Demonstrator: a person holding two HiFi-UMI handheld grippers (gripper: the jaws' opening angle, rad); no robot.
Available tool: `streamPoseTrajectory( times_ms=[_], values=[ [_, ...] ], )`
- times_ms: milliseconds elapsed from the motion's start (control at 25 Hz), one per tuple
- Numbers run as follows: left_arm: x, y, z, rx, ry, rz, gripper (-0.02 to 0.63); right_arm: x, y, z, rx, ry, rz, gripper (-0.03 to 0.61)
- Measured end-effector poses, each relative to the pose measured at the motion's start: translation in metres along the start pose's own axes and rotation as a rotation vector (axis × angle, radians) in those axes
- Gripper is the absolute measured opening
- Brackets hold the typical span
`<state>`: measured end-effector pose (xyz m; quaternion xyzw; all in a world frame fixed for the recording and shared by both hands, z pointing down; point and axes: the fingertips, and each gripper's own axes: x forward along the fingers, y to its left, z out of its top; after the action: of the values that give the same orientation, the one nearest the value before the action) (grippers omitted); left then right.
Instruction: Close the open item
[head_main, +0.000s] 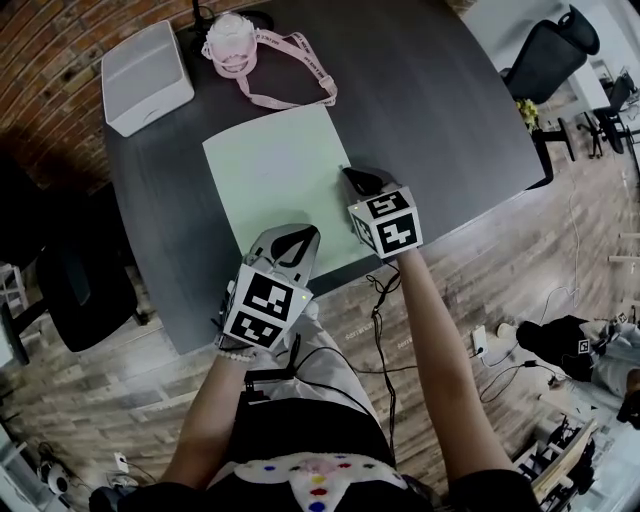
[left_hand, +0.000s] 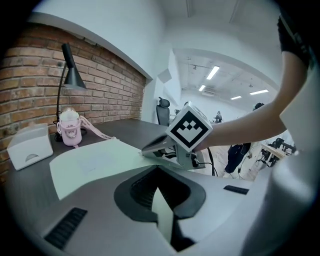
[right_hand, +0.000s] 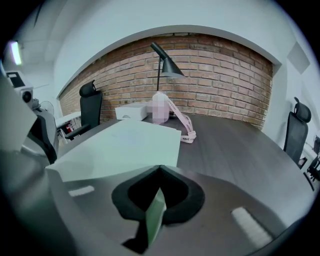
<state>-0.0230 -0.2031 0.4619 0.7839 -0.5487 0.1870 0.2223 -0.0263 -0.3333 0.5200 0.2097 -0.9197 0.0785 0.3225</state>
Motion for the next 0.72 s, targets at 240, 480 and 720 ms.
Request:
streamPoseTrajectory(
  times_ms=[240, 480, 720],
  values=[
    [-0.018, 0.005, 0.007, 0.029, -0.024, 0.023, 0.005, -0.014, -0.006, 0.008, 0.007, -0.063, -0.055, 0.009],
    [-0.036, 0.007, 0.017, 0.055, -0.070, 0.037, 0.005, -0.043, 0.000, 0.026, 0.009, -0.140, -0.096, 0.008],
    [-0.070, 0.006, 0.041, 0.121, -0.149, 0.052, 0.006, -0.090, 0.027, 0.050, 0.006, -0.268, -0.129, 0.008]
  ],
)
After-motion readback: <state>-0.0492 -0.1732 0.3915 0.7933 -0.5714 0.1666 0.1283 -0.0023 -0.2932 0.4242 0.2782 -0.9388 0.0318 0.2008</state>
